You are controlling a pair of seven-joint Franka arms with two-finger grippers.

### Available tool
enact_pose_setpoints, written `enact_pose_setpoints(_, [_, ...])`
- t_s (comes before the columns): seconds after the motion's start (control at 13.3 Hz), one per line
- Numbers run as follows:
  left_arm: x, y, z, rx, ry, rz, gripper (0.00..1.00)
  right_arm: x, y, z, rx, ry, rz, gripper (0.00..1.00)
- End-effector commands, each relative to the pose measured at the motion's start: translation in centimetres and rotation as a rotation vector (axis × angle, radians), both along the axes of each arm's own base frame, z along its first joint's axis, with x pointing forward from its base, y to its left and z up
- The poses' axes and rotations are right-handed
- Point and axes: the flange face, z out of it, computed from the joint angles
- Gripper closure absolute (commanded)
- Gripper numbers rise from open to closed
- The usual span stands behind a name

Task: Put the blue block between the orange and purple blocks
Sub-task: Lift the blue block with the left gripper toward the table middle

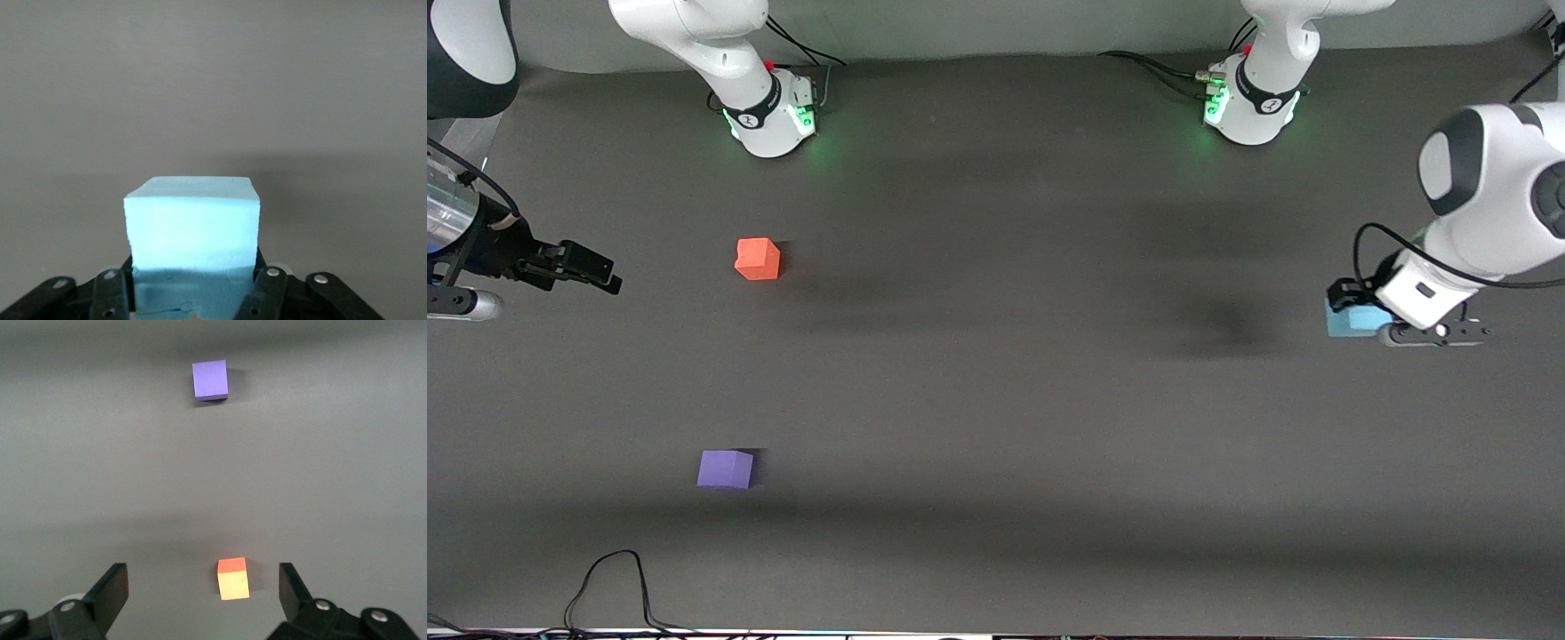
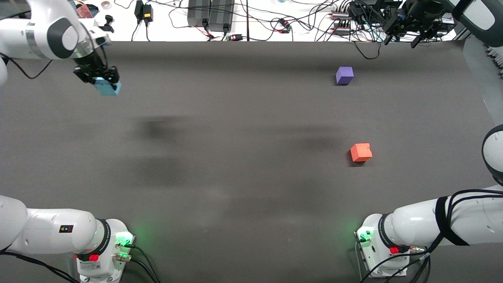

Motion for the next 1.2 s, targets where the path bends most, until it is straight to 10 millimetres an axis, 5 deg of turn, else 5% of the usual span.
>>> enact_pose_setpoints(0.0, [-1.7, -11.7, 1.8, 0.023, 0.0, 0.043, 0.7, -0.2, 0.0, 0.2, -0.024, 0.0, 0.018, 0.0])
enact_pose_setpoints(0.38, [-4.3, -34.7, 1.4, -0.031, -0.039, 0.127, 0.7, -0.1, 0.1, 0.3, -0.024, -0.001, 0.019, 0.0])
enact_pose_setpoints(0.6, [-5.9, -44.8, -1.9, -0.027, -0.052, 0.15, 0.7, -0.2, 0.1, 0.2, -0.03, 0.0, 0.021, 0.0])
enact_pose_setpoints(0.83, [-7.8, -49.5, -9.2, -0.035, -0.073, 0.101, 0.7, -0.2, 0.1, 0.2, -0.03, 0.002, 0.021, 0.0])
enact_pose_setpoints(0.98, [-8.4, -50.6, -14.0, -0.013, -0.079, 0.095, 0.7, -0.2, 0.1, 0.0, -0.03, 0.005, 0.022, 0.0])
enact_pose_setpoints(1.13, [-9.1, -51.5, -16.3, -0.01, -0.101, 0.093, 0.66, -0.2, 0.0, 0.0, -0.03, 0.007, 0.02, 0.0])
